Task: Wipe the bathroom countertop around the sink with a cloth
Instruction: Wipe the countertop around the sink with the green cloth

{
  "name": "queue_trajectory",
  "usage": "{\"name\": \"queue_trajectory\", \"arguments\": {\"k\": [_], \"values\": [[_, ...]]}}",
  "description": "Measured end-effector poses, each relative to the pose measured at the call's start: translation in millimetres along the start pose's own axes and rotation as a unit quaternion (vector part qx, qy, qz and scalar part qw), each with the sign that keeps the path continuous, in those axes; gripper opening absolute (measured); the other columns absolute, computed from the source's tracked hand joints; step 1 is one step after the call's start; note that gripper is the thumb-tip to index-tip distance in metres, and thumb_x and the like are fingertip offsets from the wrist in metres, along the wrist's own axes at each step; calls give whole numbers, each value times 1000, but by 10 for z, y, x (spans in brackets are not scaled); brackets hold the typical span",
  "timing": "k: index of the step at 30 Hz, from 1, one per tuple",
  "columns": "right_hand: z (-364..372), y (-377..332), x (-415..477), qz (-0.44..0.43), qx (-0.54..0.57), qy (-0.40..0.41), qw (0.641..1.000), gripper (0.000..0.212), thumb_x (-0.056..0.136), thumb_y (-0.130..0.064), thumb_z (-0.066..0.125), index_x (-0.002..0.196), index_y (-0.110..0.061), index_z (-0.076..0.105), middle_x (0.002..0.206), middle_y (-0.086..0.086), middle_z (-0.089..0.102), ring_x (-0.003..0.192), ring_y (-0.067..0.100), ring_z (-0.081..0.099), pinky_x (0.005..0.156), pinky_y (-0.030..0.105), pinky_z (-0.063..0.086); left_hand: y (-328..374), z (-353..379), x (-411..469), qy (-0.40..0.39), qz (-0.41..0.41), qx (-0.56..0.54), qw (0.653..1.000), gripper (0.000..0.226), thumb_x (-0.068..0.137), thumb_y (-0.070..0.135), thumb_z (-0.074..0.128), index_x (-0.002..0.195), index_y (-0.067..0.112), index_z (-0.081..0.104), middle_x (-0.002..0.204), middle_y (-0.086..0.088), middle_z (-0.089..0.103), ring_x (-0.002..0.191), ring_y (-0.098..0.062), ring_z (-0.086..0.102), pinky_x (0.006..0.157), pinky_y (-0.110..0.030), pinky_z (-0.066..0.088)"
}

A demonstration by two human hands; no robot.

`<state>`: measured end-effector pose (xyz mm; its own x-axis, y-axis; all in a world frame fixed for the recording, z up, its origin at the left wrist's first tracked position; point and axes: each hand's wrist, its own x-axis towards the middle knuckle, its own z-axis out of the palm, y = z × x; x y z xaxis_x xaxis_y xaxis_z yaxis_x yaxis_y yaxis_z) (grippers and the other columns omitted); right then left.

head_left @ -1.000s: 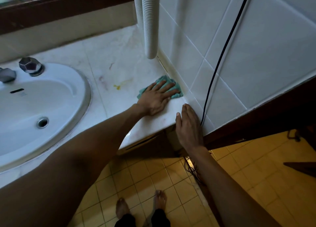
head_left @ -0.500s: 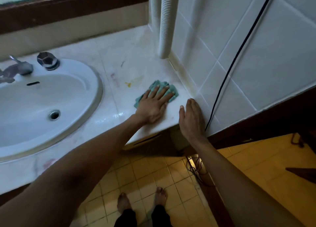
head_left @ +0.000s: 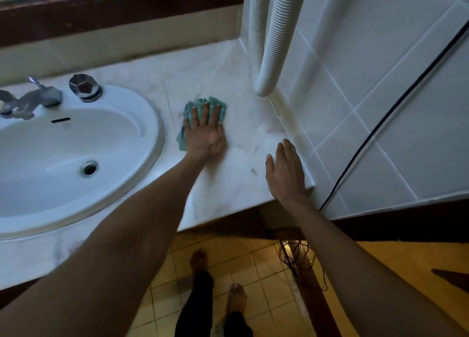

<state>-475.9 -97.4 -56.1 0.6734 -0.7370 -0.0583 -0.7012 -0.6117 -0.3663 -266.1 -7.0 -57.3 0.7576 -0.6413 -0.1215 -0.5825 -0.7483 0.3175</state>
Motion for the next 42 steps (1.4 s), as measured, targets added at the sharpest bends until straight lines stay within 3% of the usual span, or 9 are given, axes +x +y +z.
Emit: {"name": "queue_trajectory", "arguments": {"k": [4,8,13,18,22,27,31,36,42], "values": [[48,-78,173,5,3,14,1000,58,105,-32,34,150,4,30,161,17,24,150,27,20,123,37,18,298,109,-58,-36,102,5,994,59,106,44,19,163,33,11,171,2,2,157,-32,-4,126,-53,0],[116,-229,260,14,-4,19,1000,59,104,-31,34,151,4,28,162,17,21,151,28,18,123,39,16,-242,56,-445,-45,248,46,967,56,107,46,17,162,38,11,171,7,7,158,-23,-1,128,-45,2],[146,-385,397,14,-3,22,1000,58,104,-30,37,150,6,29,161,20,20,150,30,20,123,40,19,-451,-102,83,-23,215,73,974,56,105,46,17,160,38,20,170,7,16,157,-24,13,125,-43,13],[150,-534,595,25,12,15,999,56,104,-29,36,149,4,33,161,20,21,150,29,20,123,38,19,-100,-151,655,-47,102,45,993,67,97,51,4,162,34,14,171,2,8,158,-31,3,124,-49,2],[181,-574,680,27,-8,25,999,55,104,-28,37,148,4,35,160,20,25,149,30,24,122,40,20,-405,-75,48,-80,248,55,964,58,104,49,11,161,40,11,171,8,6,158,-26,0,127,-48,2],[280,-692,846,24,-37,23,999,57,103,-30,37,149,4,32,159,20,27,148,32,26,122,43,20,-677,-206,245,-79,299,86,947,55,106,48,13,161,41,16,170,10,9,158,-21,4,127,-44,7],[421,-840,943,31,-61,46,997,58,101,-30,37,147,7,35,157,22,31,145,35,30,118,49,26,-892,-443,1115,-64,197,58,977,54,106,47,17,161,41,15,170,10,9,158,-24,8,125,-48,14],[545,-999,1166,43,-63,66,995,62,101,-33,27,148,6,32,158,23,28,147,34,26,121,48,20,-1422,-751,1742,-56,109,76,990,56,108,45,19,162,36,7,171,4,1,158,-27,1,126,-47,5],[631,-1232,1578,27,-54,57,997,61,104,-33,33,151,4,26,161,21,19,150,33,17,123,47,14,-1999,-959,2045,-42,-31,74,996,62,104,48,11,163,30,7,171,-3,2,157,-36,1,126,-55,0]]}}
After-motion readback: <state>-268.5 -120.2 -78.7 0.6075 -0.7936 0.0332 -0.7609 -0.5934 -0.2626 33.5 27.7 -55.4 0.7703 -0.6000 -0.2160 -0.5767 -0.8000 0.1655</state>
